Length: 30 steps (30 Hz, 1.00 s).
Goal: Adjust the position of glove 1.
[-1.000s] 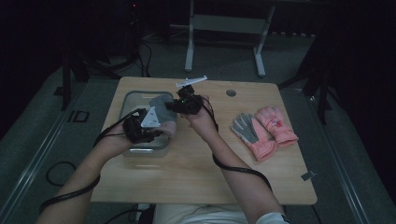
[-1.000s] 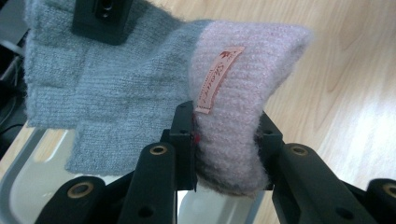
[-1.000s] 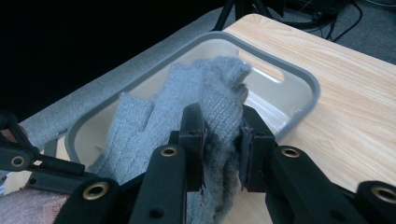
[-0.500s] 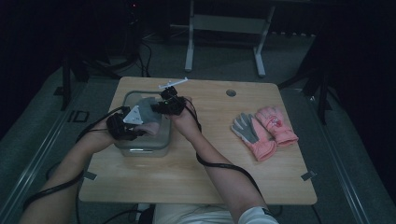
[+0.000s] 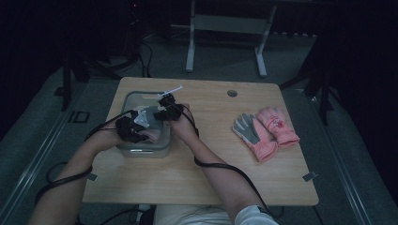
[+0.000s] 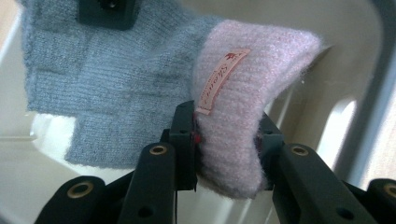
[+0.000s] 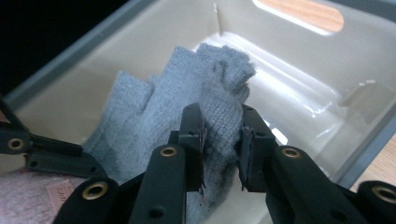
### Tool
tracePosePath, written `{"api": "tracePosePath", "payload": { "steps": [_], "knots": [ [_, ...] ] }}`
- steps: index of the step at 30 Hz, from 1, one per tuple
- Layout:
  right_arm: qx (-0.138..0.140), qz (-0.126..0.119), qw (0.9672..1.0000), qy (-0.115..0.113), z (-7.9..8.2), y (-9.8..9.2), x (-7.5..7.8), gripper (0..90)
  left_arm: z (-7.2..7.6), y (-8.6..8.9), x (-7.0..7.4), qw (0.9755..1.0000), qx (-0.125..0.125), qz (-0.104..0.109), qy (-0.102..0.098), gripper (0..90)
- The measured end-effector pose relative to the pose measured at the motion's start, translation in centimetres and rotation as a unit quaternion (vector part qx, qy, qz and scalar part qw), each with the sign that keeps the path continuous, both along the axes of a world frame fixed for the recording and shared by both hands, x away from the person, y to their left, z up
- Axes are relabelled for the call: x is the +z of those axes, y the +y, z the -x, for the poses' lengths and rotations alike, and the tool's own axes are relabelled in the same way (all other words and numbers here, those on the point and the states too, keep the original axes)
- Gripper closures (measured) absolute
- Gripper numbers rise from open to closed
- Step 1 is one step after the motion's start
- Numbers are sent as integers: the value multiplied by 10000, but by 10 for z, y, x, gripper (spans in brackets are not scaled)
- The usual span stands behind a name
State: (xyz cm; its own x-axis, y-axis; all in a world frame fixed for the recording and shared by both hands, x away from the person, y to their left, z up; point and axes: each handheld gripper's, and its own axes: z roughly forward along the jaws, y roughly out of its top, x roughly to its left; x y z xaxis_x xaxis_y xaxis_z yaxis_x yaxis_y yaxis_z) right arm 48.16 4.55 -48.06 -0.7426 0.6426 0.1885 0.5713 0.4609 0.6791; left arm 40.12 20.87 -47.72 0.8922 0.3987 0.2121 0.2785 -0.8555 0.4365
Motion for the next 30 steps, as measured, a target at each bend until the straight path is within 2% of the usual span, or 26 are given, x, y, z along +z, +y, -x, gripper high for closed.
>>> {"api": "tracePosePath", "payload": {
  "steps": [4, 8, 9, 11, 12, 14, 18, 19, 20, 22, 24, 25, 26, 28, 29, 30],
  "knots": [
    [-16, 150, 9999, 40, -4, 1, -6, 726, -7, -2, -4, 9998, -84, -88, 143, 685],
    [-65, 189, 9998, 88, -6, 0, -9, 688, -15, -3, -9, 9992, -137, -243, 277, 684],
    [-85, 214, 9997, 50, -6, 0, -10, 670, -18, -3, -10, 9990, -122, -297, 301, 684],
    [-163, 274, 9995, -47, -6, -2, -11, 689, -23, -4, -16, 9979, -80, -490, 421, 682],
    [-169, 192, 9997, -16, -6, -3, -10, 683, -25, -4, -19, 9971, -69, -547, 523, 681],
    [-164, 133, 9998, 3, -5, -5, -9, 671, -26, -4, -21, 9968, -85, -560, 563, 678],
    [-149, -3, 9999, -71, -3, -13, -1, 652, -28, -4, -22, 9972, -34, -483, 574, 650],
    [-151, -72, 9998, -47, -3, -16, 1, 650, -28, -4, -21, 9972, -31, -469, 586, 625],
    [-153, -135, 9998, -47, -2, -20, 3, 645, -26, -4, -18, 9972, 20, -433, 606, 561],
    [-136, -155, 9998, -50, -1, -22, 4, 643, -25, -3, -16, 9970, -8, -385, 675, 543],
    [-61, -211, 9997, -120, 4, -26, 9, 635, -23, -2, -12, 9971, 34, -396, 648, 431],
    [-22, -226, 9996, -138, 5, -28, 11, 634, -22, 1, -6, 9972, 203, -211, 689, 366],
    [14, -247, 9995, -177, 7, -29, 13, 632, -22, 1, -6, 9972, 203, -211, 689, 342],
    [47, -253, 9995, -208, 9, -31, 15, 632, -19, 4, 1, 9981, 318, -42, 528, 318],
    [90, -316, 9991, -265, 12, -35, 20, 630, -18, 5, 3, 9979, 345, 27, 540, 224],
    [90, -316, 9991, -265, 12, -35, 20, 630, -16, 5, 6, 9984, 387, 40, 399, 224]
  ]
}}
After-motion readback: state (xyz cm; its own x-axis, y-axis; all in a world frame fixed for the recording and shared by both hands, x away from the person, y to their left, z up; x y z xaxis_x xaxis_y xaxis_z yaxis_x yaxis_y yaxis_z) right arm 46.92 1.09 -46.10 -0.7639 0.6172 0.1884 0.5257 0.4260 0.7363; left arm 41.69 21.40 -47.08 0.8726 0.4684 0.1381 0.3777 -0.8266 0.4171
